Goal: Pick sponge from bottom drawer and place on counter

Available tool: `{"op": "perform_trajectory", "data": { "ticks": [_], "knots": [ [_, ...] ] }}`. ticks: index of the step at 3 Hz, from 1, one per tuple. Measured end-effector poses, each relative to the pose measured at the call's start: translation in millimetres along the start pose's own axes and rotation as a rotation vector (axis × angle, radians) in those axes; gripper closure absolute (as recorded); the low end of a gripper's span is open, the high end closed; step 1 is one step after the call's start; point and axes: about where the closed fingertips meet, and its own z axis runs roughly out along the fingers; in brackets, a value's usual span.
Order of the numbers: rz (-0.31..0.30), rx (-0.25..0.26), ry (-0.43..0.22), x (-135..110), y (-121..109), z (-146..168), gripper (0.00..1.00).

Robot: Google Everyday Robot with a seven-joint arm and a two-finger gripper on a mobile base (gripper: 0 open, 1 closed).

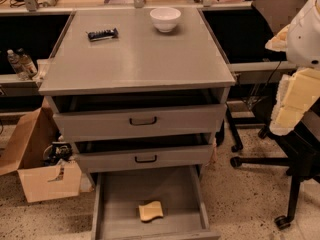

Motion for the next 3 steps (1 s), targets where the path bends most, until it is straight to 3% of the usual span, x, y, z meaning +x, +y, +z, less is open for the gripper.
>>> {"op": "perform_trajectory", "data": {
  "ticks": [1,2,3],
  "knots": [
    [0.0,0.0,0.0,0.0,0.0,0.0,0.0],
    [0.016,-0.049,-0.016,2.4,15.3,23.0,0.0],
    [0.029,-0.14,-0.094,-0.6,58.2,77.8,0.0]
  ]
}}
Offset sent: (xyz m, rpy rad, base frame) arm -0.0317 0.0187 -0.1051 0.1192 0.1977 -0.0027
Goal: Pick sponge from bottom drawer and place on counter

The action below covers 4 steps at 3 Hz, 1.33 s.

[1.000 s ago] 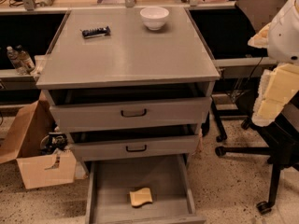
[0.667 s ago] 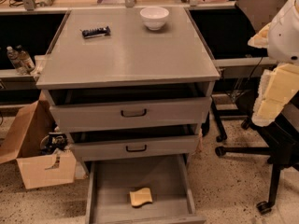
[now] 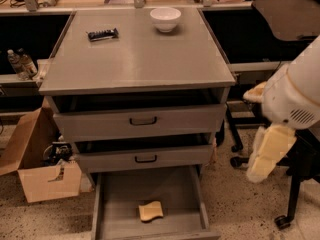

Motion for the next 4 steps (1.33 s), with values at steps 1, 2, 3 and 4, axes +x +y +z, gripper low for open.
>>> {"op": "perform_trajectory", "data": {
  "ticks": [1,2,3,4],
  "knots": [
    [0.022,-0.053,-0.123,0.4,45.4,84.8,0.0],
    [0.022,-0.055,-0.124,0.5,45.5,85.4,0.0],
    [0.063,-0.088,-0.172,3.9,57.9,148.7,0.0],
    [0.113,-0.187,-0.257,7.0,86.8,248.2,0.0]
  ]
}}
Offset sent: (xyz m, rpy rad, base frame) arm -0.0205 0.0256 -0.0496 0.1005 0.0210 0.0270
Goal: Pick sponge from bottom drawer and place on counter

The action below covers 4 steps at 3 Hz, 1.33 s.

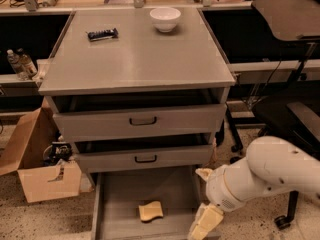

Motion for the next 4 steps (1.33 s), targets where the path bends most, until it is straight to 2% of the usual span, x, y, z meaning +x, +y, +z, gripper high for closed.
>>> {"op": "perform_trajectory", "data": {
  "ticks": [1,2,3,4],
  "knots": [
    [0.013,-0.022,-0.07,10.8,-4.5,69.5,0.0],
    [0.056,0.019,-0.158,19.4,-40.6,146.9,0.0],
    [0.056,0.019,-0.158,19.4,-40.6,146.9,0.0],
    [0.068,0.014,-0.179,33.8,-55.2,172.5,0.0]
  ]
}}
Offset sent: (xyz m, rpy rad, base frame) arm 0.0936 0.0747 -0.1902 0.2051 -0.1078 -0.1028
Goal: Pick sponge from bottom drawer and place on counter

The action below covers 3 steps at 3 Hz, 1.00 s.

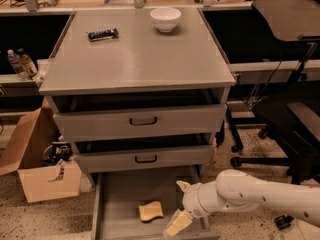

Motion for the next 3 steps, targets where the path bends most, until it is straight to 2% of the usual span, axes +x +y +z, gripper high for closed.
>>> {"op": "perform_trajectory", "data": {
  "ticks": [1,2,3],
  "knots": [
    [-0.018,0.049,-0.036,28.8,-50.0,41.1,0.0],
    [-0.05,0.06,-0.063,55.3,-88.5,99.6,0.0],
    [-0.066,0.064,-0.063,73.6,-111.3,147.2,0.0]
  ]
}}
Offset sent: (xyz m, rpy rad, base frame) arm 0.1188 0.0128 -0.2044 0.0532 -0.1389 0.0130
